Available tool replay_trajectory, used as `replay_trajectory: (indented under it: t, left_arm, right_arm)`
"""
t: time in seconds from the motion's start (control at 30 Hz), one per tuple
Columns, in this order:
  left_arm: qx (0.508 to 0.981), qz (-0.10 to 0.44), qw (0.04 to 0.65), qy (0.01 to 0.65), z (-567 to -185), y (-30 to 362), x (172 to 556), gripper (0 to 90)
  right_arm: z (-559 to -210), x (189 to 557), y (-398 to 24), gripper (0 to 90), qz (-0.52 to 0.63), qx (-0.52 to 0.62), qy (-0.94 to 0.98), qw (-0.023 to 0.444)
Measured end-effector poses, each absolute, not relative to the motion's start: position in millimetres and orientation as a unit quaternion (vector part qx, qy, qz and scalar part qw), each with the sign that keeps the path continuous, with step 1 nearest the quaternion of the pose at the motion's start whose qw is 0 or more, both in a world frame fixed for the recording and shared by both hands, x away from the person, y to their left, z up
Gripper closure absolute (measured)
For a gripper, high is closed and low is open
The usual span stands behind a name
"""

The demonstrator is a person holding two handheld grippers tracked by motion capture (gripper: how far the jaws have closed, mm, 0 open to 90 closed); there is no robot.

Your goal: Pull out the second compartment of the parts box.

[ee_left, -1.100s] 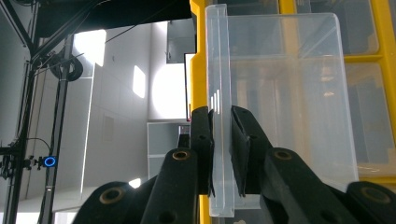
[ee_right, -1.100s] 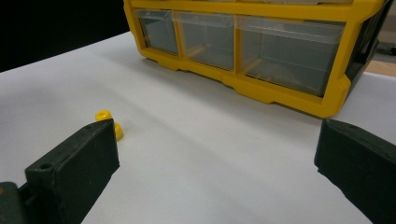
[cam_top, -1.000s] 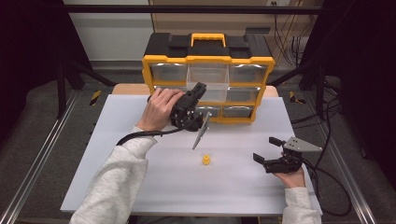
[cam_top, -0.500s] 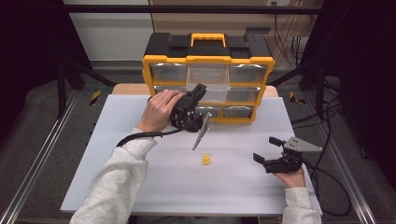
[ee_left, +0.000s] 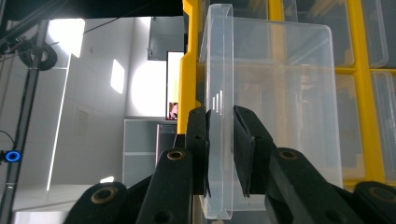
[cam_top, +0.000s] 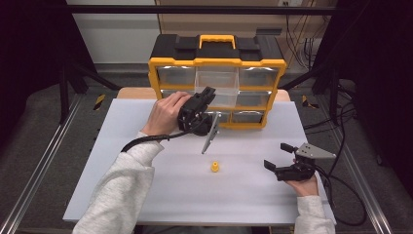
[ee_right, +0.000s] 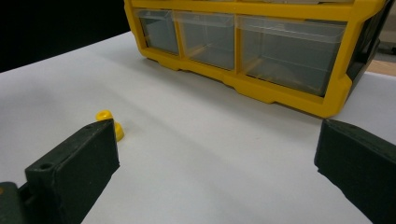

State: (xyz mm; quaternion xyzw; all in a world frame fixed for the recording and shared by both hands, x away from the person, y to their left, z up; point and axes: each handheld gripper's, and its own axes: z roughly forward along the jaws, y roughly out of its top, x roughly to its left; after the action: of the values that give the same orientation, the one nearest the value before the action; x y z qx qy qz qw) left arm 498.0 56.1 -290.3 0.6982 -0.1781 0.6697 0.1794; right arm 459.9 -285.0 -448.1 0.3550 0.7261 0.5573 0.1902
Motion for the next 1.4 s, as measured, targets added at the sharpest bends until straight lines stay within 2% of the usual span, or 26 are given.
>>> replay_trajectory:
  t: [0.23,0.37,0.4,0.47,0.5,0.57,0.7,1.03,1.4]
  left_arm:
    - [0.715,0.652,0.196,-0.161,-286,55,497,66.2]
    - [0.733,0.627,0.232,-0.126,-279,57,496,53.4]
    - [0.738,0.619,0.241,-0.117,-278,58,497,46.5]
    - [0.743,0.610,0.257,-0.101,-276,59,497,45.0]
    - [0.749,0.598,0.270,-0.088,-274,60,497,39.5]
    - [0.755,0.587,0.283,-0.068,-272,61,497,38.1]
    - [0.771,0.552,0.315,-0.021,-267,66,498,29.6]
    - [0.783,0.485,0.385,0.058,-258,81,499,16.6]
    - [0.775,0.433,0.438,0.142,-252,110,502,9.1]
  right_arm:
    - [-448,460,-285,0.3,0.558,0.355,0.725,0.191]
    - [-448,460,-285,0.3,0.558,0.355,0.725,0.191]
    - [-448,460,-285,0.3,0.557,0.355,0.726,0.191]
    - [-448,460,-285,0.3,0.557,0.355,0.726,0.191]
    - [-448,460,-285,0.3,0.557,0.355,0.726,0.191]
    - [-448,460,-285,0.3,0.557,0.355,0.726,0.190]
    - [-448,460,-285,0.3,0.557,0.355,0.726,0.190]
    - [-448,460,-285,0.3,0.557,0.355,0.726,0.190]
    - [-448,460,-285,0.3,0.558,0.355,0.726,0.191]
